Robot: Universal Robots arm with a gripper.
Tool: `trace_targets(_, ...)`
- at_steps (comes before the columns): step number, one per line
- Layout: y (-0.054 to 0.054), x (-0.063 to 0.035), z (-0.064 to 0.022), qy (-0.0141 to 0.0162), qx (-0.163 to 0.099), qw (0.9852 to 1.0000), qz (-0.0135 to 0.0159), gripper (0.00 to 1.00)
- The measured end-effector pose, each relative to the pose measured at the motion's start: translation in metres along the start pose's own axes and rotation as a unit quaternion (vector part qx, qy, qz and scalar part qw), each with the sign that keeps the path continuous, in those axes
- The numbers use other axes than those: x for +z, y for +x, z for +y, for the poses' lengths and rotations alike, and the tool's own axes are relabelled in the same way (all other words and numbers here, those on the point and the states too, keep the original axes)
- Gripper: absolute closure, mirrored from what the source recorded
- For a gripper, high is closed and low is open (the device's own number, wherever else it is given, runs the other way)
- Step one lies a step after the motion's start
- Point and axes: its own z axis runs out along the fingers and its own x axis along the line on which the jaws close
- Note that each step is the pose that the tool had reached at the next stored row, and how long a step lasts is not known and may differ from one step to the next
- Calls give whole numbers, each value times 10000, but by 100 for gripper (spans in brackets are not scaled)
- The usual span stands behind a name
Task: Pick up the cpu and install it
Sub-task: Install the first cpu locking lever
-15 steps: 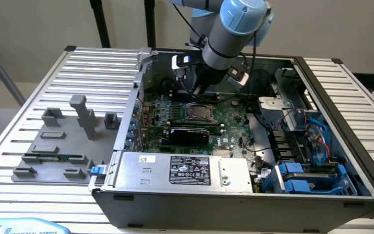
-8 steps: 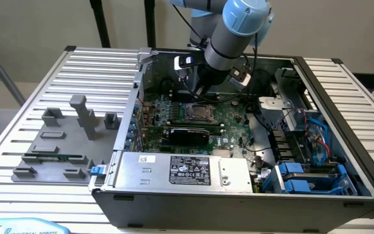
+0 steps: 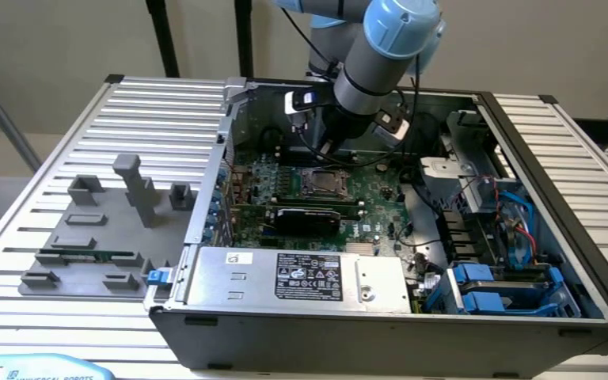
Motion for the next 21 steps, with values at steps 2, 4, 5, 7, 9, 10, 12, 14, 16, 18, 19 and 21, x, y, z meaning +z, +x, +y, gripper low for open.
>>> trace_targets(2,-1,1,-1,0,-1,10000,0,89)
trace_targets(4,-6,2,-7,0,-1,10000,1,89)
trace_targets(5,-12,3,-11,0,-1,10000,1,89)
trace_targets(7,-22,4,-21,0,-1,10000,1,89)
trace_targets(9,-31,6,-31,0,-1,10000,0,89)
trace_targets(10,-35,6,-36,0,-1,10000,0,89)
trace_targets(12,-42,8,-47,0,-1,10000,0,89)
trace_targets(14,-50,10,-58,0,-1,10000,0,89)
trace_targets(16,-59,13,-73,1,-2,10000,0,89)
trace_targets(18,-68,15,-88,1,-1,10000,-1,89)
trace_targets(19,-75,14,-97,0,1,10000,-5,89)
trace_targets(21,-85,17,-115,0,-1,10000,-3,89)
